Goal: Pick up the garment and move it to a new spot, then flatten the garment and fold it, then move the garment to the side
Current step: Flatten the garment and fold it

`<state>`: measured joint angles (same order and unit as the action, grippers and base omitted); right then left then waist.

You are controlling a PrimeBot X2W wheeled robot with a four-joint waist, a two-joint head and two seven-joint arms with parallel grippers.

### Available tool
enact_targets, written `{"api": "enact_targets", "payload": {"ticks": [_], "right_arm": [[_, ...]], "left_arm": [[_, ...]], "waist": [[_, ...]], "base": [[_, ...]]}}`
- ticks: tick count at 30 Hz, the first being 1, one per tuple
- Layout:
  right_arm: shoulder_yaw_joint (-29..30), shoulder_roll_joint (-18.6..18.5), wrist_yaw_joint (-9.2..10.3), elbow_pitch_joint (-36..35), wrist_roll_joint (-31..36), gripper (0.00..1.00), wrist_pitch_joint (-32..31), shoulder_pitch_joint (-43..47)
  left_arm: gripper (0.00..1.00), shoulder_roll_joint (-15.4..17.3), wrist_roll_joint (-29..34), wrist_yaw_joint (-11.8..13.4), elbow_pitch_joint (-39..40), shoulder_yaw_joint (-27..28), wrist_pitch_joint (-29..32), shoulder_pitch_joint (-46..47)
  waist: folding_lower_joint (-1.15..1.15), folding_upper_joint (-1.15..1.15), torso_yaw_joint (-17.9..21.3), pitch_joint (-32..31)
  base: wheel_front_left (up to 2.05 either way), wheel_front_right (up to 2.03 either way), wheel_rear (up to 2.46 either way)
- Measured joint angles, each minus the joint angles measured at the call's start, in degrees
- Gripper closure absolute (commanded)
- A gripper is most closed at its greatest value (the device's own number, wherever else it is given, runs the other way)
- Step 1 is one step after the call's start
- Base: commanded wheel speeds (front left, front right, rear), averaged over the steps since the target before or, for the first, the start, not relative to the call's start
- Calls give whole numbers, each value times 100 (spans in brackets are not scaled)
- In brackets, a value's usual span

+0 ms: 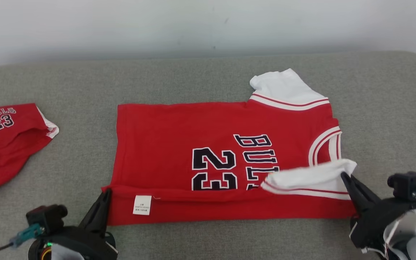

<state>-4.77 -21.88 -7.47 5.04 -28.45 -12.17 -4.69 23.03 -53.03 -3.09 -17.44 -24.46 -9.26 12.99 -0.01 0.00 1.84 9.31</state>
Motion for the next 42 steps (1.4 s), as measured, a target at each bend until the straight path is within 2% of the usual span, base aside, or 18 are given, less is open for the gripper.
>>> {"api": "enact_targets", "payload": {"ticks": [8,13,14,15,16,17,21,26,33,42], "right_arm": [[-288,92,0,1117,156,100,93,-981],[-435,175,0,1603,264,100,470,-1313],[-448,180,0,1690,296,69,546,-1347],[-472,183,0,1769,323,49,638,-1380],[-477,192,0,1845,327,0,715,-1401],[-500,201,0,1909,327,0,768,-1411],[-495,175,0,2013,291,0,1082,-1344],[-495,-2,0,1881,376,0,1413,-747],[-307,65,0,1637,435,0,1421,-53],[-199,246,0,1603,705,0,1296,109]], "left_arm": [[100,-141,91,-204,-791,-220,135,755],[100,-191,110,-298,-1204,-299,59,968],[100,-209,111,-305,-1260,-303,4,988],[64,-216,114,-312,-1321,-309,-42,997],[30,-225,136,-333,-1378,-318,-96,1005],[0,-236,149,-341,-1423,-323,-136,1015],[0,-241,320,-348,-1427,-392,-338,1011],[0,-220,403,-347,-1224,-279,-506,642],[0,-268,403,-339,-993,-289,-539,-24],[0,-365,425,-297,-1239,-393,-516,-12]], "waist": [[0,0,-69,252],[0,0,-57,319],[0,0,-51,309],[0,0,-42,294],[0,0,-36,273],[0,0,-30,248],[0,0,-12,118],[2,0,-53,-59],[2,0,-107,-117],[1,0,-103,-70]], "base": [[0,0,0],[0,0,0],[0,0,0],[0,0,0],[0,0,0],[0,0,0],[0,0,0],[0,0,0],[0,0,0],[0,0,0]]}}
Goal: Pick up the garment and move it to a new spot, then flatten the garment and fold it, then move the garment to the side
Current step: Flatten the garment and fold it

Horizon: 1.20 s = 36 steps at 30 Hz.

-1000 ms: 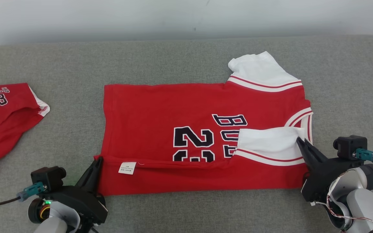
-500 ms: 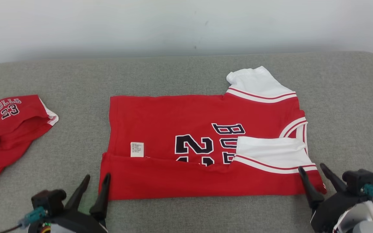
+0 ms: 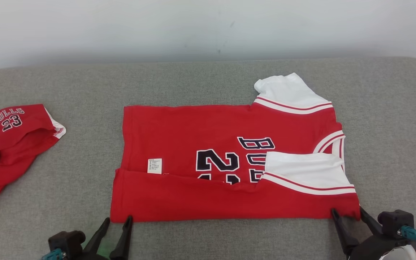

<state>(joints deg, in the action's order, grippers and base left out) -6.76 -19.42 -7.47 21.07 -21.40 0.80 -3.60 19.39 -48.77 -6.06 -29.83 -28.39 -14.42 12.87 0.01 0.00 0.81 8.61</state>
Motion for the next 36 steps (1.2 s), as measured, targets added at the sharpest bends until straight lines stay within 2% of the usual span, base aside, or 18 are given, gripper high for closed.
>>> {"api": "enact_targets", "payload": {"ticks": [1,2,3,4,5,9,14,19,26,31,32,33,34,35,36], "right_arm": [[3,12,0,25,12,20,-31,-5],[3,23,0,48,26,67,-36,-11],[2,36,0,70,29,91,-44,-23],[3,48,0,94,34,100,-49,-35],[1,62,0,119,35,100,-47,-48],[-34,114,0,166,44,100,-20,-47],[34,-11,-1,41,-62,100,80,318],[167,-48,-1,-310,-78,100,62,841],[508,-54,-3,-1079,27,100,-271,1618],[738,132,-10,-1486,98,100,-592,1943],[758,168,-10,-1521,125,90,-655,1987],[757,197,-10,-1557,143,49,-710,2016],[762,233,-10,-1588,143,6,-766,2033],[772,260,-10,-1622,143,0,-794,2039],[778,277,-10,-1669,146,0,-821,2043]], "left_arm": [[0,-24,8,0,-40,-19,5,38],[0,-56,12,-1,-79,-25,5,71],[7,-92,11,-4,-137,-33,5,109],[89,-121,11,-9,-181,-51,4,146],[100,-147,11,-29,-220,-52,3,177],[100,-205,4,-51,-376,-47,-15,210],[100,-207,-16,-86,-305,-23,-40,-100],[100,-196,-59,-90,-99,9,-45,-487],[100,-19,-88,66,392,16,-14,-1069],[100,58,-311,163,711,80,201,-1292],[76,64,-315,188,739,75,214,-1295],[5,69,-315,204,765,76,218,-1294],[0,73,-316,218,783,74,243,-1295],[0,68,-319,243,804,71,244,-1296],[0,69,-318,255,833,80,231,-1300]], "waist": [[0,0,-3,-1],[0,0,-5,-1],[0,0,-8,-2],[0,0,-12,-3],[0,0,-17,-6],[0,0,-28,-91],[0,0,-44,-325],[0,1,-63,-517],[0,1,-55,-621],[0,1,-70,-567],[0,1,-82,-556],[-1,1,-92,-549],[-1,1,-100,-548],[-1,1,-106,-556],[-1,1,-109,-565]], "base": [[0,0,0],[0,0,0],[0,0,0],[0,0,0],[0,0,0],[0,0,0],[0,0,0],[0,0,0],[0,0,0],[0,0,0],[0,0,0],[0,0,0],[0,0,0],[0,0,0],[0,0,0]]}}
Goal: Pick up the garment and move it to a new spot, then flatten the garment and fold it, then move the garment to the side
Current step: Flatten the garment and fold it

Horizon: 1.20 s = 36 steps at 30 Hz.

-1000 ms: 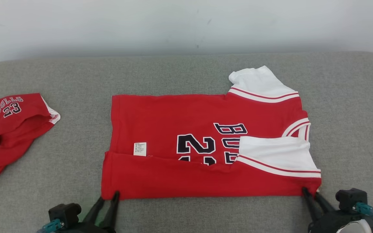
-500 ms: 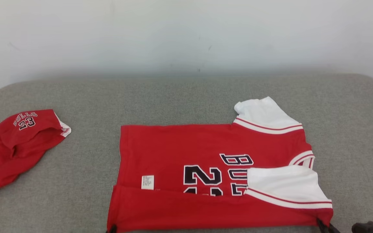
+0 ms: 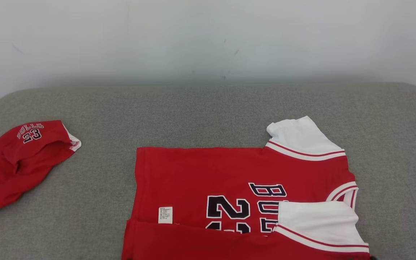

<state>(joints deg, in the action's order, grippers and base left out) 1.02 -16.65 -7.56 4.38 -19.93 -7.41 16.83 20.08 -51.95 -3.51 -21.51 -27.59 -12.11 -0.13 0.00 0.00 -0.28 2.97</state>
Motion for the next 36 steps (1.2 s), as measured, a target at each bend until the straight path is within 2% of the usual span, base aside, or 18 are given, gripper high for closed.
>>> {"api": "enact_targets", "payload": {"ticks": [6,8,10,15,21,26,31,36], "right_arm": [[75,35,0,-456,34,0,203,-26],[90,59,0,-601,121,0,361,-68],[85,126,0,-715,242,0,613,-164],[-115,409,0,-677,743,0,1401,-451],[-100,840,0,-167,1126,0,2105,-734],[-89,1084,0,291,1438,0,2232,-768],[-94,1190,0,356,1512,0,2239,-927],[-159,1141,0,509,1517,0,2239,-1385]], "left_arm": [[0,57,136,130,336,372,-227,-77],[0,108,459,250,491,541,-277,-76],[0,210,1193,387,760,726,-278,-68],[0,-247,2045,449,1319,1486,-292,-151],[0,-793,3052,293,1599,2271,-292,-224],[0,-1346,3548,42,1506,2754,-293,-410],[0,-1528,3775,-210,1161,2920,-292,-455],[0,-1482,3800,-334,1044,3188,-293,-59]], "waist": [[0,0,-7,-80],[0,0,-10,-113],[0,0,-10,-143],[0,0,3,-172],[0,0,-21,-185],[0,0,-22,-163],[0,0,20,-74],[0,-1,124,85]], "base": [[0,0,0],[0,0,0],[0,0,0],[0,0,0],[0,0,0],[0,0,0],[0,0,0],[0,0,0]]}}
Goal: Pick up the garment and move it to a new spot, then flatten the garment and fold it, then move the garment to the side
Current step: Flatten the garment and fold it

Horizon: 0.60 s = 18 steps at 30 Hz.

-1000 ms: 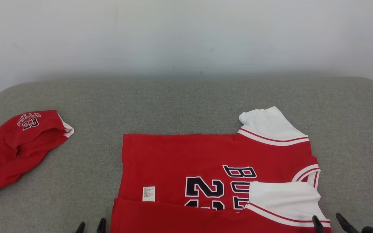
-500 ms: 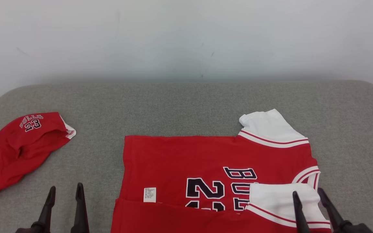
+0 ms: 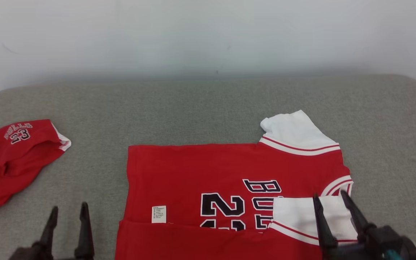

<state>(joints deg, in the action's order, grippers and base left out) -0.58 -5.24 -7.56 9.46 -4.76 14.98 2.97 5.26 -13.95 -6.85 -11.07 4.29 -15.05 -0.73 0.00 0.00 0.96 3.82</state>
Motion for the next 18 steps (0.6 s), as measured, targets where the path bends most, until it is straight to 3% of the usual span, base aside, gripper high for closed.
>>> {"api": "enact_targets", "payload": {"ticks": [4,8,13,14,18], "right_arm": [[-132,-210,0,244,-1,0,1,-671],[-374,-386,0,720,-20,0,-4,-1452],[-722,-695,0,1250,-64,0,-185,-2633],[-808,-742,0,1410,-92,0,-244,-3062],[-906,-716,0,1771,-266,0,-370,-3726]], "left_arm": [[0,334,-283,-33,-380,-109,0,572],[0,1054,-988,-66,-649,-946,85,1479],[0,1863,-2192,-66,-939,-1685,861,2674],[0,2078,-2585,-66,-1031,-1889,1272,3105],[0,2319,-3095,-66,-1388,-2126,1791,3715]], "waist": [[0,0,116,181],[-1,0,234,413],[-1,-1,374,735],[-1,-1,433,865],[-1,-1,561,1098]], "base": [[0,0,0],[0,0,0],[0,0,0],[0,0,0],[0,0,0]]}}
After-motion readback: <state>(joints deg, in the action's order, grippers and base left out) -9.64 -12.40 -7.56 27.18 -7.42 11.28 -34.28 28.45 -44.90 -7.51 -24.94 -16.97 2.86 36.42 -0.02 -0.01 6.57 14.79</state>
